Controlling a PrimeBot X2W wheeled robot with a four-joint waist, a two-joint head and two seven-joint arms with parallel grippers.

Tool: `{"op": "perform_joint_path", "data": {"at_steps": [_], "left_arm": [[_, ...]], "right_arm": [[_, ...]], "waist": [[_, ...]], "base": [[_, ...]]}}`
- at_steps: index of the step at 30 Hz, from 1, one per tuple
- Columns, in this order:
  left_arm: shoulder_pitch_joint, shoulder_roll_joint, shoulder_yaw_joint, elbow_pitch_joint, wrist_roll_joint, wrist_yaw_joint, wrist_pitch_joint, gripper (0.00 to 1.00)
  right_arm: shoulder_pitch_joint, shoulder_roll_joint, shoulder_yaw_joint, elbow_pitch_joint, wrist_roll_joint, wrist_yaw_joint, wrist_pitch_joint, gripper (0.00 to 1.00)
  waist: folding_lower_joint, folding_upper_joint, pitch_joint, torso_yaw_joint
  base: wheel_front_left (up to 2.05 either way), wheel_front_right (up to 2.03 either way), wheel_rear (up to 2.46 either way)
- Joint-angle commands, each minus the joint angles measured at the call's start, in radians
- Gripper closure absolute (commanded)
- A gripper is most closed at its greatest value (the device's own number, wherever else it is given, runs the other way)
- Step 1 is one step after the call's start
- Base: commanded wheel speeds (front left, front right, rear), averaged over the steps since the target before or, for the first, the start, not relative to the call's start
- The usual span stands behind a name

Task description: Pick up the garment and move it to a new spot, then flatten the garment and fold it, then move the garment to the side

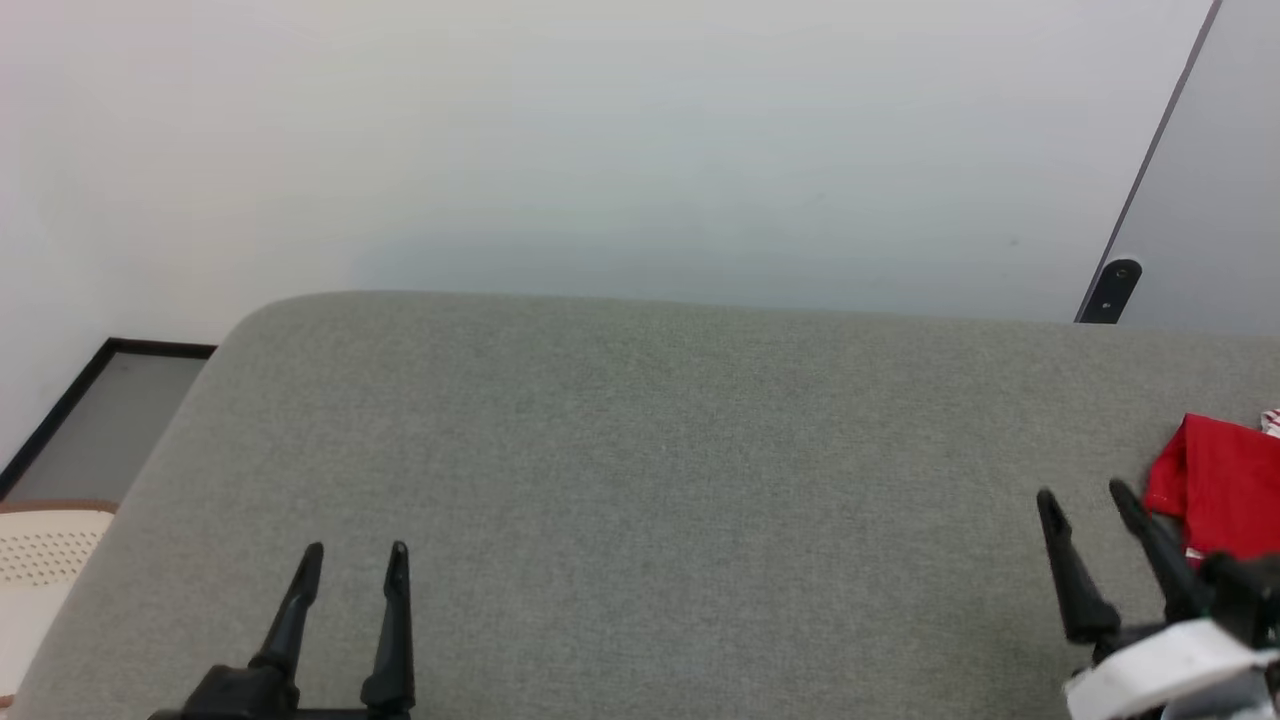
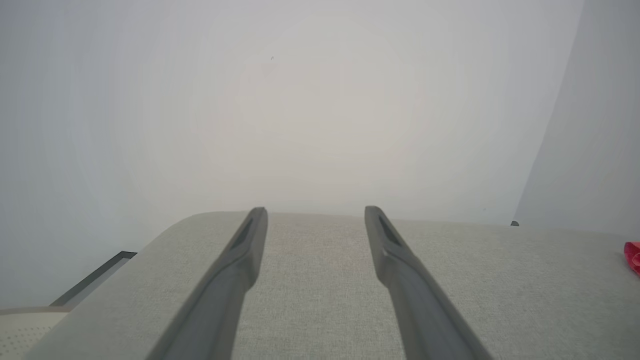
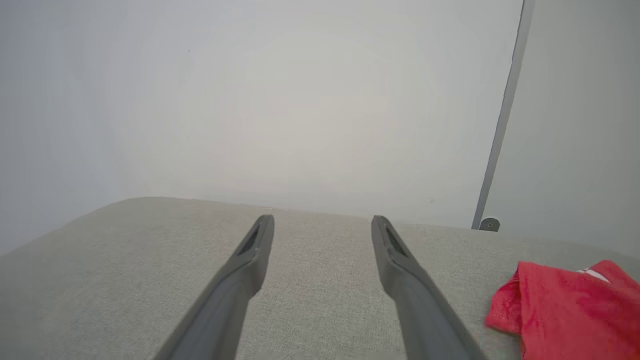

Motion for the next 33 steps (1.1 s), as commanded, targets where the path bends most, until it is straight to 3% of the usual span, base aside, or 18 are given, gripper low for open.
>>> {"op": "perform_joint_path", "data": {"at_steps": [1, 12, 33], "left_arm": [[0.012, -0.006, 0.006, 0.0, 0.002, -0.002, -0.001, 0.0], [0.03, -0.014, -0.029, 0.015, 0.071, -0.005, -0.001, 0.0], [0.041, -0.006, -0.07, 0.072, 0.025, -0.021, -0.001, 0.0]], "right_arm": [[0.047, 0.029, -0.033, -0.024, 0.003, -0.002, -0.003, 0.0], [0.179, 0.114, -0.112, -0.097, -0.05, -0.002, -0.004, 0.0], [0.205, 0.089, -0.161, -0.121, -0.044, -0.002, -0.003, 0.0]], "waist": [[0.0, -0.0001, 0.0, -0.003], [0.0, -0.0001, 0.009, -0.032], [0.0, -0.0001, -0.006, -0.06]], "base": [[0.0, 0.0, 0.0], [0.0, 0.0, 0.0], [0.0, 0.0, 0.0]]}}
